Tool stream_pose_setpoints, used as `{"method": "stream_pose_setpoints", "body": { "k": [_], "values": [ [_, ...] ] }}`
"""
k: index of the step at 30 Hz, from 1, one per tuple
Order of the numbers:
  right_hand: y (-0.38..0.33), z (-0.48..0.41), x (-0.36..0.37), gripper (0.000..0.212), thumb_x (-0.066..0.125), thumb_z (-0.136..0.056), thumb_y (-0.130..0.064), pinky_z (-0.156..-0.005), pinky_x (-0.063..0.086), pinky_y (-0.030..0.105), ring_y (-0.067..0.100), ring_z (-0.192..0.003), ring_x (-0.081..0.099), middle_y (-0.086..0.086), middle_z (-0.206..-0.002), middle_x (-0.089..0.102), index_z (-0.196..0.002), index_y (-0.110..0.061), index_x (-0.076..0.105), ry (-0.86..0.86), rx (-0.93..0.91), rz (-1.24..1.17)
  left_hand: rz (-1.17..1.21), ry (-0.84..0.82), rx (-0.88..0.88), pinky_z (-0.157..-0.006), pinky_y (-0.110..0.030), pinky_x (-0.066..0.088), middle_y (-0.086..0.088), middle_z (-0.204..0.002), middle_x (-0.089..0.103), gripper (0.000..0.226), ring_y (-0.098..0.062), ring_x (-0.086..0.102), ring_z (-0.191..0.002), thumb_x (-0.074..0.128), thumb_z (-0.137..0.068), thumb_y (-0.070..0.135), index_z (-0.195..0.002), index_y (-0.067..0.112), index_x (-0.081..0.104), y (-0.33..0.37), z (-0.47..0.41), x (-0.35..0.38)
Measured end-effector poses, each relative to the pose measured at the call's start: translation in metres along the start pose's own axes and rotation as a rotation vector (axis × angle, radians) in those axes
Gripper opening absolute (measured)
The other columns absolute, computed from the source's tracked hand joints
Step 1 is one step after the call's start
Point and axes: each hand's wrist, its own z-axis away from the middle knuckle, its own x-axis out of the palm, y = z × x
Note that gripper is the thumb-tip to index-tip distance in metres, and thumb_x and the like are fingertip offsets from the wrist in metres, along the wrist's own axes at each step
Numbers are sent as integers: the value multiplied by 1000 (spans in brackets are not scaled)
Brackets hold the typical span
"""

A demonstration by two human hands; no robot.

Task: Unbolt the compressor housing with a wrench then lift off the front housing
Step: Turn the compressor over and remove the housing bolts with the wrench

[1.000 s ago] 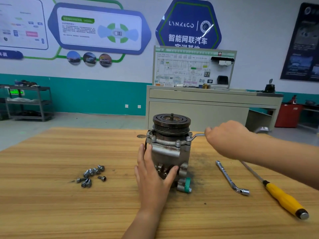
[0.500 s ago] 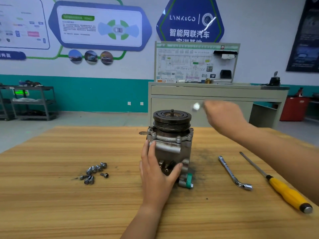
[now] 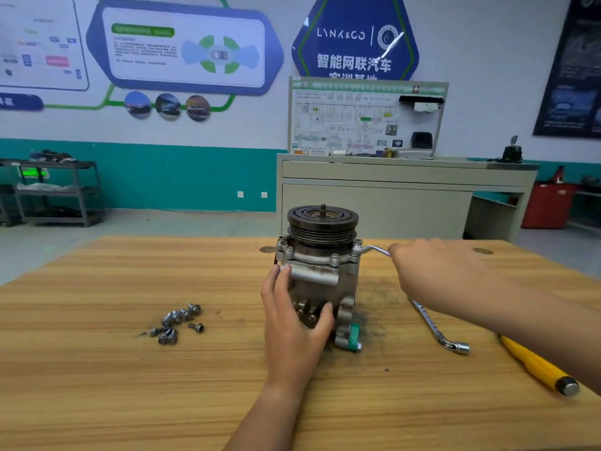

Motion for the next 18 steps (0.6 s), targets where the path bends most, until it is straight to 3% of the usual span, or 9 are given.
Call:
{"method": "stream_pose_setpoints", "body": {
  "k": [4, 8, 10, 13, 17, 18],
  "values": [
    [-2, 0, -8, 24, 40, -89, -2, -41, 24, 22, 10, -51, 31, -5, -62, 31, -108, -15, 48, -32, -82, 92, -19, -7, -15, -98, -44, 46, -4, -144, 27, 80, -26, 40, -129, 77, -74, 13, -139, 15, 31, 1, 0, 2],
    [-7, 6, -16, 33, 42, -91, -1, -52, 34, 26, 19, -64, 45, 0, -67, 36, -123, -6, 43, -73, -173, 247, -26, -13, -23, -101, -36, 44, -6, -145, 27, 79, -25, 40, -129, 77, -74, 13, -139, 11, 32, 1, -1, 2],
    [-8, 6, -17, 39, 41, -91, 2, -47, 33, 27, 19, -55, 36, 1, -63, 33, -130, 0, 37, -70, -184, 317, -26, -26, -27, -102, -35, 43, -5, -146, 25, 79, -23, 39, -130, 76, -75, 14, -140, 12, 31, 1, -1, 2],
    [-6, 6, -12, 58, 41, -91, 5, -37, 23, 27, 19, -47, 30, 4, -66, 44, -142, 5, 14, -66, -172, 367, -24, -30, -28, -102, -36, 43, -4, -146, 24, 79, -22, 37, -130, 76, -75, 15, -140, 13, 30, 1, 0, 2],
    [-3, 4, -9, 61, 40, -91, 6, -37, 23, 27, 20, -49, 34, 8, -79, 56, -143, 4, 9, -62, -189, 362, -22, -34, -44, -99, -39, 46, -3, -147, 22, 80, -19, 37, -130, 75, -76, 16, -141, 13, 30, 2, 0, 2],
    [-3, 3, -10, 62, 40, -90, 7, -37, 23, 27, 20, -49, 34, 8, -74, 53, -144, 4, 9, -65, -189, 363, -24, -33, -46, -99, -40, 46, -3, -147, 22, 80, -19, 36, -130, 75, -76, 16, -141, 13, 30, 3, 0, 2]
  ]
}}
